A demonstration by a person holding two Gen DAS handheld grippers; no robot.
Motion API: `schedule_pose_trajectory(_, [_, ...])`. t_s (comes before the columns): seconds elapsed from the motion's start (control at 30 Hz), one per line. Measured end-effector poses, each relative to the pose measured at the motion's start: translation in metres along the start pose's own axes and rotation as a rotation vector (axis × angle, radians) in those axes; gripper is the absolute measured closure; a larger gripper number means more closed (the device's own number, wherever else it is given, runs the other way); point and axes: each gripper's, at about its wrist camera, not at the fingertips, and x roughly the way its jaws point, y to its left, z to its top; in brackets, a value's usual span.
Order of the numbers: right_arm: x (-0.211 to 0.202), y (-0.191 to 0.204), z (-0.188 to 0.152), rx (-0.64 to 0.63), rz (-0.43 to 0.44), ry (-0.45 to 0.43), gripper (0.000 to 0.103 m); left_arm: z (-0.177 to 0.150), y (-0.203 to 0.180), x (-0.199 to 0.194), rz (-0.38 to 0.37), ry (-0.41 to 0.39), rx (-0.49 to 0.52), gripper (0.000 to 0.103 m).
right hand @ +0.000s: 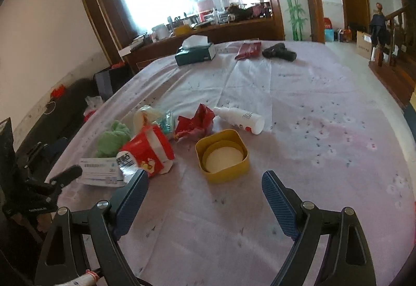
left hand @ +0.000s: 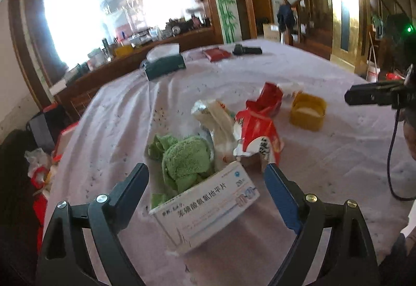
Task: Collect trash
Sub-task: 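Move both open tools back over the table, then grasp the white-blue medicine box with the left tool while the right tool grasps the yellow square container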
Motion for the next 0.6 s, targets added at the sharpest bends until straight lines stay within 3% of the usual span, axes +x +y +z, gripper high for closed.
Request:
schedule_pose_trajectory(0.23, [0.024, -0.018, 0.017, 0.096, 0.033, 0.024, 0.012, -0.007, 0.014, 0.026, -0.049, 0.128, -0.009, 0.014])
schedule_pose_trajectory(0.6, [0.057, -0.010, 0.018, 0.078, 0.048, 0.102, 0.011, -0.029, 0.007, 0.024, -0.056, 0.178, 0.079, 0.014])
